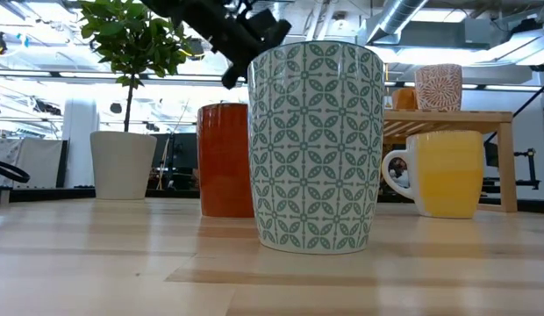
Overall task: Place coffee mugs
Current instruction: Put the black mug on the shelf, then put the red mug on the shelf
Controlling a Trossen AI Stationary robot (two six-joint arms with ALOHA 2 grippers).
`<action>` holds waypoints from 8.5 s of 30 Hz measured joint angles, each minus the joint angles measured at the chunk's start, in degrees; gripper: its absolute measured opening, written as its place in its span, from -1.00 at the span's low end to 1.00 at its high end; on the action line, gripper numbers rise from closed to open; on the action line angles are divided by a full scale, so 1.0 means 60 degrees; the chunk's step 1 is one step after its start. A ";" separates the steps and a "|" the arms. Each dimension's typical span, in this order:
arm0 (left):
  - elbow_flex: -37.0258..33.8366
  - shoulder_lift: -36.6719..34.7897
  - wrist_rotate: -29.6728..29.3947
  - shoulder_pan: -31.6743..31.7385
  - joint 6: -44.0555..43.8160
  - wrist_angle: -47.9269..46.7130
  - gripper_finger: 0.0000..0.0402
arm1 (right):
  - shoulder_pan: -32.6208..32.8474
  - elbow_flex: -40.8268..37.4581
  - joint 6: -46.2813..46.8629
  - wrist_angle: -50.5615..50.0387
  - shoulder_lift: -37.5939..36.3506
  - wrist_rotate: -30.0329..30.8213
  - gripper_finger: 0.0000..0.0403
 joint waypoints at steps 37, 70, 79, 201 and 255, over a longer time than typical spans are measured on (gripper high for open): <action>0.1686 0.1805 0.1334 0.0586 -0.0372 0.0932 -1.00 | -0.0399 0.0004 0.0419 0.0252 0.0007 0.0007 0.04; 0.1679 -0.4465 0.0602 0.0475 -0.0779 -0.3482 -1.00 | -0.5581 0.2447 0.2254 -0.6094 0.3042 -0.0308 0.04; 0.1644 -0.4425 0.0243 0.0168 -0.1291 -0.4303 -1.00 | -0.5843 0.2459 0.2068 -0.6840 0.3780 -0.0425 0.04; 0.1634 -0.4361 0.1005 0.0094 -0.2302 -0.4197 -1.00 | -0.8029 0.2282 0.3827 -0.8029 0.3661 0.1115 -0.12; -0.1920 -0.5059 0.0457 -0.3065 -0.2257 -0.2931 -0.83 | 0.2805 -0.0219 0.5508 -0.6368 0.0618 0.3283 -0.13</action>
